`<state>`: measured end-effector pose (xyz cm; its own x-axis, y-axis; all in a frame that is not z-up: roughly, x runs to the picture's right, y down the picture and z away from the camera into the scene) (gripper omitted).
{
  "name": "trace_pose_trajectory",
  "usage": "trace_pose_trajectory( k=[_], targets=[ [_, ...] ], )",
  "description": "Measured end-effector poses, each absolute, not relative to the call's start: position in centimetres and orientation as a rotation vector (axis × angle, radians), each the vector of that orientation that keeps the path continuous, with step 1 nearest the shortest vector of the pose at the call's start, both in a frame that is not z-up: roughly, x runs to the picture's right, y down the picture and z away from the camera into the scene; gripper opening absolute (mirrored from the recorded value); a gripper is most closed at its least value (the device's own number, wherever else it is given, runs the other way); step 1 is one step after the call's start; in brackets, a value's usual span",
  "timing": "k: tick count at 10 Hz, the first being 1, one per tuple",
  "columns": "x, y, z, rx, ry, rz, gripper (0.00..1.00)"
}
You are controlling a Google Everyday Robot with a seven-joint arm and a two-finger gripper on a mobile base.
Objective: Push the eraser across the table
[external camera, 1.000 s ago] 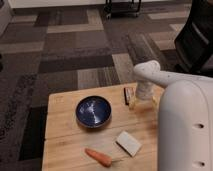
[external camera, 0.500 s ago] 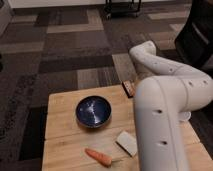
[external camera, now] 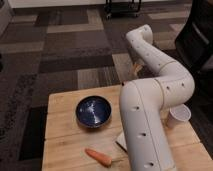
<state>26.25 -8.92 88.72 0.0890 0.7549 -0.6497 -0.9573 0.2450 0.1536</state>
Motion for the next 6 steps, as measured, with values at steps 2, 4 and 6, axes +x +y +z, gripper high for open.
trace_pose_trajectory(
  k=[2, 4, 6],
  targets=[
    [26.7, -6.4, 87.6, -0.437, 0.72, 1.346, 0.8],
    [26.8, -4.9, 86.2, -0.481, 0.734, 1.347, 0.8],
    [25.4, -2.5, 85.0, -0.524, 0.743, 1.316, 0.8]
  ],
)
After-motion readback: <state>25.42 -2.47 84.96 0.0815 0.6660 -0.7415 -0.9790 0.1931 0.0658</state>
